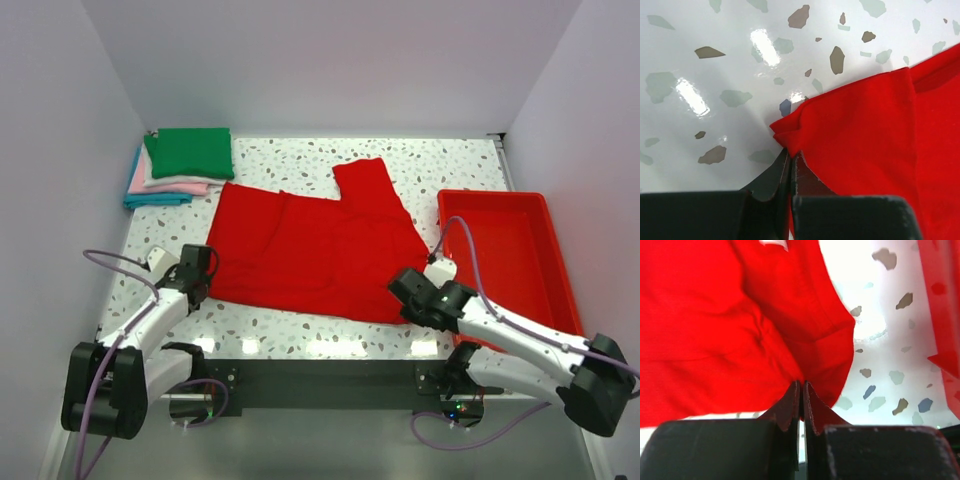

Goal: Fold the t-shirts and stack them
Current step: Fold the tshirt

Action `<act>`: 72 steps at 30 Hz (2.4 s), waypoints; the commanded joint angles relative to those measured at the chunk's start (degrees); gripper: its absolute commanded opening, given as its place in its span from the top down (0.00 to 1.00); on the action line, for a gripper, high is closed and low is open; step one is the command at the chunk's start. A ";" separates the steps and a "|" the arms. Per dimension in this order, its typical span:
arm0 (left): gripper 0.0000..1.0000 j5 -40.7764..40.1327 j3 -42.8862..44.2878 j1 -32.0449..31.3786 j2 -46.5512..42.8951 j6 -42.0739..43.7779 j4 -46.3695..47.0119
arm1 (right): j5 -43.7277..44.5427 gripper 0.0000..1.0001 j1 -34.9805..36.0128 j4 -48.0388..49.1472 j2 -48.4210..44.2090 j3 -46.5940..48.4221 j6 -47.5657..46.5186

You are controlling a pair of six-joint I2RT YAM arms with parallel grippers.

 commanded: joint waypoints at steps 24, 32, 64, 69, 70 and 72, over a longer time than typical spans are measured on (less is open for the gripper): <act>0.32 -0.83 7.47 1.01 -21.72 0.36 -21.47 | 0.31 0.32 0.12 -22.44 -23.10 15.36 -10.83; 0.37 11.34 19.87 0.92 -5.53 30.90 7.65 | 0.24 0.15 -3.03 1.81 -3.70 24.83 -32.59; 0.50 11.47 61.54 -0.40 55.09 47.93 8.85 | -13.23 0.25 -29.85 21.25 49.33 48.41 -45.38; 0.54 10.68 63.38 -0.40 57.99 44.84 7.53 | -11.38 0.25 -30.47 20.64 50.74 49.28 -45.65; 0.54 10.16 63.56 -0.40 58.43 43.97 7.01 | -11.38 0.25 -30.56 20.29 51.00 49.46 -45.73; 0.56 9.54 64.00 -0.40 59.48 43.26 6.57 | -11.37 0.25 -30.99 20.11 51.79 49.99 -45.91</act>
